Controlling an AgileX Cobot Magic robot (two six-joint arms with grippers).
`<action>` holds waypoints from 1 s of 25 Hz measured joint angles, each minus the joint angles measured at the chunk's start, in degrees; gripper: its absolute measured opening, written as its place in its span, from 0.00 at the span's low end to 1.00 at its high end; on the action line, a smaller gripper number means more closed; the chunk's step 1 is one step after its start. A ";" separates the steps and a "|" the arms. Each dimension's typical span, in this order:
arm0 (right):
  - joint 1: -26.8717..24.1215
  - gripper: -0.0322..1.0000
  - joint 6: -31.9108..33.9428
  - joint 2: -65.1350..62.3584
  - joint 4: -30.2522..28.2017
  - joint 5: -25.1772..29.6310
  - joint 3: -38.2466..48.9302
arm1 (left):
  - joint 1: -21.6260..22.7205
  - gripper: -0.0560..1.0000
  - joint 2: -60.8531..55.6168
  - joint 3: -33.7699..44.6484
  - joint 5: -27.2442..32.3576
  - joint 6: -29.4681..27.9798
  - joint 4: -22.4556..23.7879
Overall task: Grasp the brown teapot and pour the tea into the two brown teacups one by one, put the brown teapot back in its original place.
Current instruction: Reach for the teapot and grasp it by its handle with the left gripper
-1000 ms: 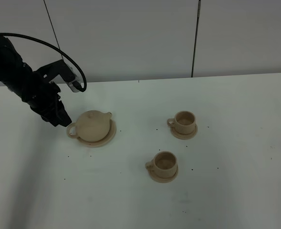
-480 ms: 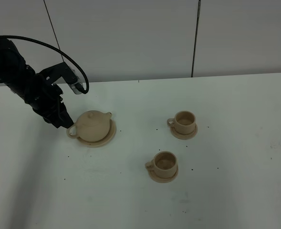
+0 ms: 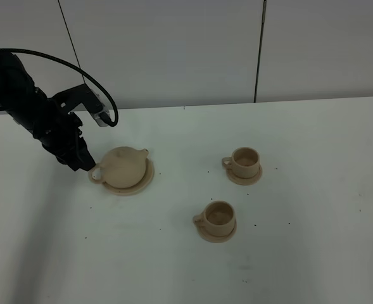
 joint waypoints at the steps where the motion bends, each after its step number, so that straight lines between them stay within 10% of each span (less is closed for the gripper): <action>1: 0.00 0.35 0.00 0.00 0.00 0.00 0.00 | 0.00 0.39 0.00 0.00 0.00 0.00 0.07; 25: 0.00 0.35 0.05 0.00 0.00 0.00 0.00 | 0.00 0.37 1.10 0.00 0.54 -0.39 1.05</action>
